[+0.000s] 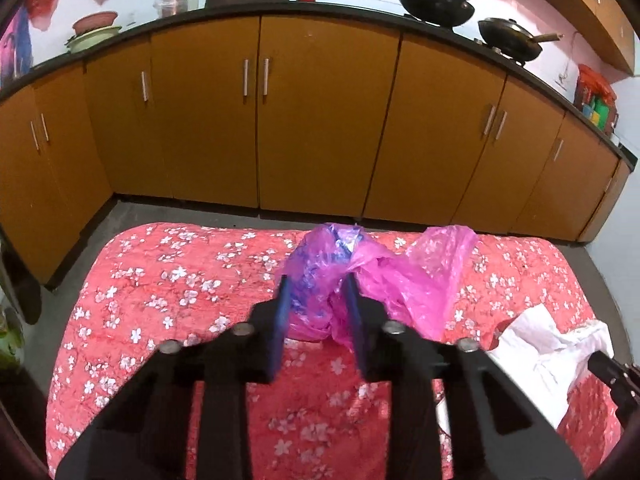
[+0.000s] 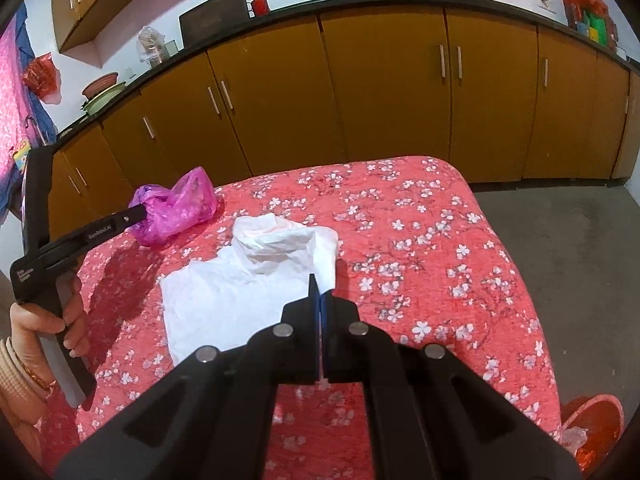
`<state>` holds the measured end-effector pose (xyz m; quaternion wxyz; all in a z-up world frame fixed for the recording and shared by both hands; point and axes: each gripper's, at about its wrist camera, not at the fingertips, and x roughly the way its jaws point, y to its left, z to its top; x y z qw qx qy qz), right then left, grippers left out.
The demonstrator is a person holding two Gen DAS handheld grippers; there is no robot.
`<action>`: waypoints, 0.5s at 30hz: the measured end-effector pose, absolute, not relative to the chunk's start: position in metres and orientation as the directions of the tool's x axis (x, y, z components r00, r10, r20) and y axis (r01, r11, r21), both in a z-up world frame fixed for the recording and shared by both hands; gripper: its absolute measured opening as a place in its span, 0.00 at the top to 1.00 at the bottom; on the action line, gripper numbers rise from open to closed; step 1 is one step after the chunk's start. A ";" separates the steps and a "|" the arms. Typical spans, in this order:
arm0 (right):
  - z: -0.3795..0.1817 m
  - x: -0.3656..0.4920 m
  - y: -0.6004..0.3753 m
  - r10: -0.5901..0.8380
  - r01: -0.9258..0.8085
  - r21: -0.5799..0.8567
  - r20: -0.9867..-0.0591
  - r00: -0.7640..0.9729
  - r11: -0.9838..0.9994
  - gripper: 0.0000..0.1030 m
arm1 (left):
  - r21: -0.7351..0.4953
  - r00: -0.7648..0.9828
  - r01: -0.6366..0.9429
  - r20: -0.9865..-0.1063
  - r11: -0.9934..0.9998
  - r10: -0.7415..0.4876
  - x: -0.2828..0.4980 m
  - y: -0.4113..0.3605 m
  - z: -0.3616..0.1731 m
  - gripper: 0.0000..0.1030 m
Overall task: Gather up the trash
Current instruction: 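Grasp the white cloth-like bag with the right tool while the left tool grasps the pink bag, then carry the pink bag and white bag in both tools over the wastebasket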
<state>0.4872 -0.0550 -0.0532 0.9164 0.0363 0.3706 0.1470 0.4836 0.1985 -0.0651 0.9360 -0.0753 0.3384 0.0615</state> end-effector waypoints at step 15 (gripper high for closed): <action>-0.047 0.477 -0.045 0.255 -0.254 0.099 -0.658 0.708 0.962 0.98 | 0.029 0.748 -0.191 -0.643 0.981 0.164 0.433 0.180 -0.065 0.90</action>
